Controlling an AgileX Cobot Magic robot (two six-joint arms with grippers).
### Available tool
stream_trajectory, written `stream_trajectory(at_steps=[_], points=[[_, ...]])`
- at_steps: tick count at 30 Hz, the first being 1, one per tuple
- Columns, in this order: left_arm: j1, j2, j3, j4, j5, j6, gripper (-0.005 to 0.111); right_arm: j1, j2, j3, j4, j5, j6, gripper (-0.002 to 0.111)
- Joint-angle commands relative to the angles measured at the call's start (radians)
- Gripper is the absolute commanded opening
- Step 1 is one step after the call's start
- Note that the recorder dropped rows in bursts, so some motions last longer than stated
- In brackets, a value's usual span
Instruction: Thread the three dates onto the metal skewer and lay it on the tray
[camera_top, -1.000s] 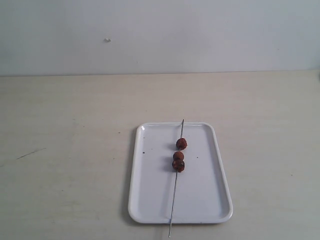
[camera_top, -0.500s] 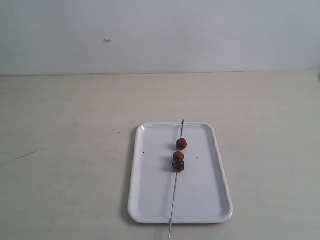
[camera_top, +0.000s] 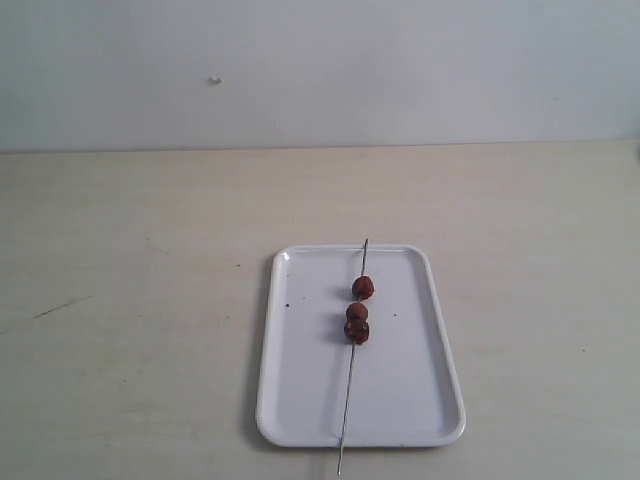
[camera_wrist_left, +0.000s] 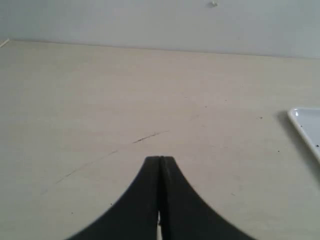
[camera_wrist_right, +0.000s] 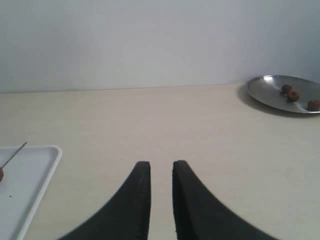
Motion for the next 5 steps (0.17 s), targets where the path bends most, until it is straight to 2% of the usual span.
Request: stream_trajectory(at_steps=[1,5], points=[[0.003,-0.006,0.003,-0.006,-0.013,-0.001,0.0,-0.006,-0.006,0.005,-0.003,-0.005,0.0,0.017],[0.003,-0.006,0.003,-0.006,-0.013,-0.001,0.0,-0.006,-0.006,0.005,-0.003,-0.005,0.0,0.017]])
